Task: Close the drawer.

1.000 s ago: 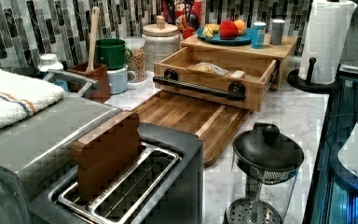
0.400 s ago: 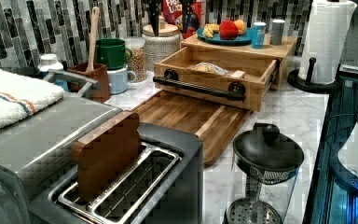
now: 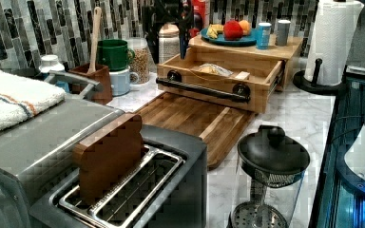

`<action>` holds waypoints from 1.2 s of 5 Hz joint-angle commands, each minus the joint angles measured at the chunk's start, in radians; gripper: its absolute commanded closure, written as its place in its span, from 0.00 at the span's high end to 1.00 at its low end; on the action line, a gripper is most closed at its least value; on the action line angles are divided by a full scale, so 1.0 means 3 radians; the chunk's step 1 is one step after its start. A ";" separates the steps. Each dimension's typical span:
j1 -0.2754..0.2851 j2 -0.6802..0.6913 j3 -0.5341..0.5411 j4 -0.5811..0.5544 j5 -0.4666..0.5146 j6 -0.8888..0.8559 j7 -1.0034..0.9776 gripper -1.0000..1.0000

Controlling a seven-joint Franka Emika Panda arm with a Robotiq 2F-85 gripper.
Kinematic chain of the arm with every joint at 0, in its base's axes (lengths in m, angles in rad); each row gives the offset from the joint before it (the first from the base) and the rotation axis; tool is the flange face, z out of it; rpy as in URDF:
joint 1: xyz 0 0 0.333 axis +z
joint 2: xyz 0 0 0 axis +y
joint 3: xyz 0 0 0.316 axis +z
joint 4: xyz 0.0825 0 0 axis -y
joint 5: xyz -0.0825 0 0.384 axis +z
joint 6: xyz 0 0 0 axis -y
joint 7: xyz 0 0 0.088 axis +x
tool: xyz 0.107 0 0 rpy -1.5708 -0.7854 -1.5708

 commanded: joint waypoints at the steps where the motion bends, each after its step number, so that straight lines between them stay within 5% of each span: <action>1: 0.0037 0.0016 0.0154 -0.0417 -0.0286 0.0493 -0.0509 0.00; 4: -0.0109 0.0290 0.0014 -0.0582 -0.0554 0.1066 -0.1046 0.00; 6: -0.0261 0.0342 -0.0086 -0.0384 -0.0759 0.0902 -0.1349 0.00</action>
